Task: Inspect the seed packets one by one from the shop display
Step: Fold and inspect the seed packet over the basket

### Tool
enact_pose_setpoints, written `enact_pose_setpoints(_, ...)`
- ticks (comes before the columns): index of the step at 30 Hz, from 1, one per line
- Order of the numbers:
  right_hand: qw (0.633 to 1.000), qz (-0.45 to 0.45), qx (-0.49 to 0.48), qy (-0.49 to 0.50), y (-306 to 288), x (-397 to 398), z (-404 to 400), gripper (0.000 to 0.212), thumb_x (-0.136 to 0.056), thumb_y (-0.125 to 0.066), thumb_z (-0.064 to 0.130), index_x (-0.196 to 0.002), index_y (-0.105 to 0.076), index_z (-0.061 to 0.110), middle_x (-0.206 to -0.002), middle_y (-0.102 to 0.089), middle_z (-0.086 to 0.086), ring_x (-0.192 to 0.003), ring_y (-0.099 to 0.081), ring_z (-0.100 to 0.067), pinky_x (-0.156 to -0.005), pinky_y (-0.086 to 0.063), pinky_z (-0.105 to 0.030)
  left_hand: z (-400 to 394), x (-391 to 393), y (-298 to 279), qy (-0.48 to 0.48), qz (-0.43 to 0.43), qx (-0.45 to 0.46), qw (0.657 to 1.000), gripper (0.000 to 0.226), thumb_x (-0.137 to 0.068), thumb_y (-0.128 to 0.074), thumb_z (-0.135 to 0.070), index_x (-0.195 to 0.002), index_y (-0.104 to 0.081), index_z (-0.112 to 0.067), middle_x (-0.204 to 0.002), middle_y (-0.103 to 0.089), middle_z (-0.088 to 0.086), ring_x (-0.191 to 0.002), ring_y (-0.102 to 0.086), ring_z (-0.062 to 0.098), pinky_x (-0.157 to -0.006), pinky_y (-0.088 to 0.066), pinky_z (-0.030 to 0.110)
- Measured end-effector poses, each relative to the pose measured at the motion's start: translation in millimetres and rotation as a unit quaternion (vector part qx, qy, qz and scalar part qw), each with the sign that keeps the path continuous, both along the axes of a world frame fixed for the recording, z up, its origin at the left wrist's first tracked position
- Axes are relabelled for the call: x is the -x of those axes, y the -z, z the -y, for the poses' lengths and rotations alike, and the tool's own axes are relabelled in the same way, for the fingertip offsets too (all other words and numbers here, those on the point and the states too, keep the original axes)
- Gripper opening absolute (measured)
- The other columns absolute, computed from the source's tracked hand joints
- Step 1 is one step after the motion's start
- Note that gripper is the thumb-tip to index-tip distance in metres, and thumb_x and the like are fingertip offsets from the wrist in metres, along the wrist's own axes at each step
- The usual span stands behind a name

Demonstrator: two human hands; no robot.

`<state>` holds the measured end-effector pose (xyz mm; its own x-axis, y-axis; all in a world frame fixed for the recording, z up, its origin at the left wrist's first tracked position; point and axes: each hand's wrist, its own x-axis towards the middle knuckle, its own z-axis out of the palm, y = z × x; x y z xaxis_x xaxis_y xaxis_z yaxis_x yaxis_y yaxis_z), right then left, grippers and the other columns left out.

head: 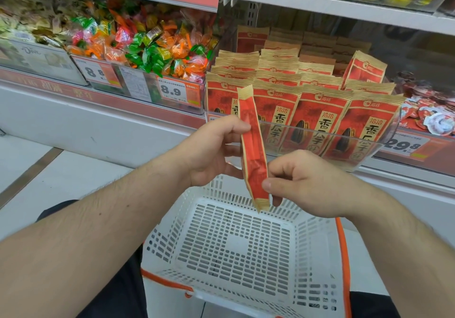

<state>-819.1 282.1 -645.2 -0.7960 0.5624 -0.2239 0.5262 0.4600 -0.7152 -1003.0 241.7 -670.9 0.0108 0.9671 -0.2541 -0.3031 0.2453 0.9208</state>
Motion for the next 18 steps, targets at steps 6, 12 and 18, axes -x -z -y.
enact_pose_setpoints(6,0.998,-0.010,0.052,-0.031,-1.5,-2.5,-0.5,0.037,-0.087,-0.057,0.033,-0.078,-0.068,-0.001,-0.071,-0.071,-0.005,-0.075,-0.066,-0.036,-0.077,-0.049,-0.060,1.1,-0.8,2.0,0.017,0.028,0.018,0.999,0.044,-0.069,-0.055,-0.031,-0.109,-0.053,-0.013,-0.107,-0.053,0.015,-0.095,-0.054,0.031,-0.066,-0.057,0.048)
enact_pose_setpoints(12,0.998,-0.016,0.062,-0.013,1.5,-2.2,-1.3,0.035,-0.089,-0.060,0.031,-0.075,-0.067,-0.001,-0.069,-0.071,-0.005,-0.075,-0.063,-0.043,-0.076,-0.049,-0.062,1.1,0.2,2.7,0.026,0.025,0.024,0.999,0.042,-0.069,-0.054,-0.029,-0.107,-0.054,-0.013,-0.107,-0.055,0.015,-0.094,-0.056,0.032,-0.074,-0.055,0.052)
enact_pose_setpoints(18,0.999,-0.034,-0.005,0.010,17.0,2.5,2.6,0.025,-0.084,-0.076,0.026,-0.062,-0.066,0.021,-0.056,-0.061,0.009,-0.052,-0.052,-0.005,-0.055,-0.044,-0.028,1.5,0.1,3.0,0.014,-0.015,0.025,0.999,0.045,-0.069,-0.061,-0.028,-0.108,-0.060,-0.008,-0.088,-0.060,0.013,-0.086,-0.058,0.026,-0.071,-0.055,0.043)
